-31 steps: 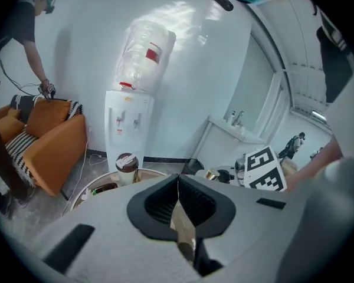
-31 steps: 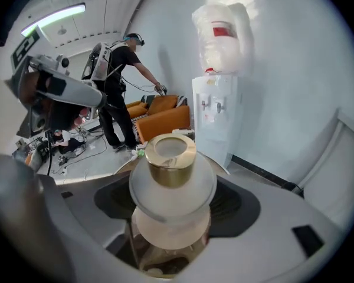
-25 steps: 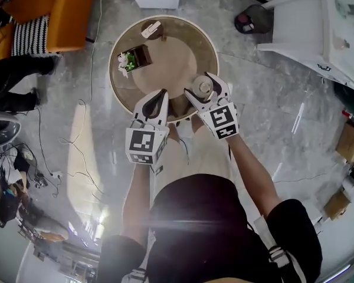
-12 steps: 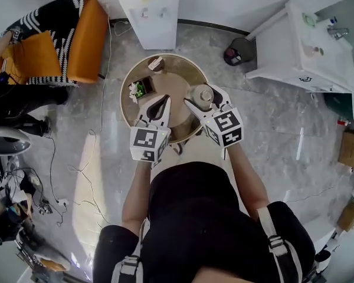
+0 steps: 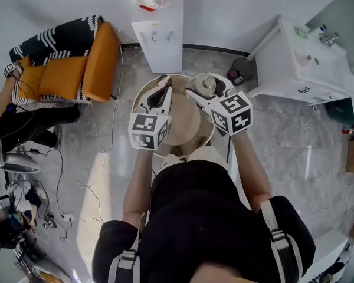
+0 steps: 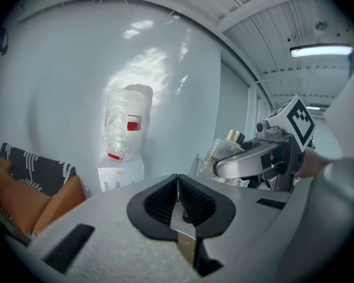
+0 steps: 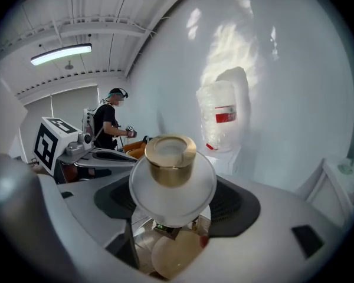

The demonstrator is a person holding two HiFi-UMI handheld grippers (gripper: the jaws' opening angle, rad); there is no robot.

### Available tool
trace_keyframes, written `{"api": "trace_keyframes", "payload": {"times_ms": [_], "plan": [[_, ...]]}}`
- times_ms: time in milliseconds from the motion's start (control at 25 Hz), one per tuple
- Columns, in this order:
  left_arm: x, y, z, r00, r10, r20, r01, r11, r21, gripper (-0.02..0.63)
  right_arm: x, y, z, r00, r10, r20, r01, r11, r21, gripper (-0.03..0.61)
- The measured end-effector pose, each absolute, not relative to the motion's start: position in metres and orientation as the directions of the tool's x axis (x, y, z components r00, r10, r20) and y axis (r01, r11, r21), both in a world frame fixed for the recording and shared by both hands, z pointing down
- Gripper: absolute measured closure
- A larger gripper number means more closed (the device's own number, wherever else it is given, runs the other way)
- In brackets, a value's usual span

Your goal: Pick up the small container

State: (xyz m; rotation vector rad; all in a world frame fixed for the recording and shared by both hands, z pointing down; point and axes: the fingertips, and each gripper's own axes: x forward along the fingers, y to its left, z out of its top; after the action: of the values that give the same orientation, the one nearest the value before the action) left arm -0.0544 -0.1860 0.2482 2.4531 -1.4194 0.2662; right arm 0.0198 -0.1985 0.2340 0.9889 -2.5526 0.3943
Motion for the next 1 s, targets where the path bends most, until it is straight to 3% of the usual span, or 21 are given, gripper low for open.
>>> {"api": "trace_keyframes", "payload": {"times_ms": [480,1000], "plan": [[-0.075,-0.188,0.205,0.465,-0.845,0.262,-0.885,-0.446,0.134,0.594,0.014,-0.203,0.182,-0.698,-0.612,0.372,-0.681,0.727,-0.083,0.244],[-0.081,-0.176,0.205,0.455,-0.855,0.249,-0.89,-0.428,0.158,0.594,0.011,-0.186,0.182,-0.69,-0.62,0.373,-0.685,0.727,-0.059,0.244]]}}
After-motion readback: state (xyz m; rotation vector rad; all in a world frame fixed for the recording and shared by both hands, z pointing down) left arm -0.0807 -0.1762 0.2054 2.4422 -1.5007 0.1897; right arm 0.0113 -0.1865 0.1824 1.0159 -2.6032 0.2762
